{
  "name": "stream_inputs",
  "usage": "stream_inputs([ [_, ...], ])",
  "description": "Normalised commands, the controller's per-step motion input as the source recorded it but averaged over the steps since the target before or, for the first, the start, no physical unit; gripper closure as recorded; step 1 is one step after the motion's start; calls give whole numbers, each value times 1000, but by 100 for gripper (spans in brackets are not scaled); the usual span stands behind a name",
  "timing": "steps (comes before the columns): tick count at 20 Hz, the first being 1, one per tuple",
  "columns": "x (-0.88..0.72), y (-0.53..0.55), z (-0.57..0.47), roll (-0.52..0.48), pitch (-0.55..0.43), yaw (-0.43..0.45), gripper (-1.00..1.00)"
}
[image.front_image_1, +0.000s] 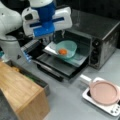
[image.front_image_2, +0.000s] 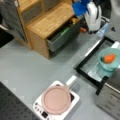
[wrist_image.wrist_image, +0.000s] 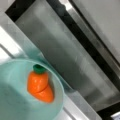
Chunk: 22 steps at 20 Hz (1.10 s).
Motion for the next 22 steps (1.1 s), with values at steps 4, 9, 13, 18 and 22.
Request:
stream_inputs([
  [4,204,-50,144,-130,248,133,-100],
  [9,204,-50,144,-130,248,133,-100],
  [13,204,-50,144,-130,248,133,-100],
  [18,204,-50,144,-130,248,133,-100],
  [22,204,-50,144,-130,248,133,-100],
])
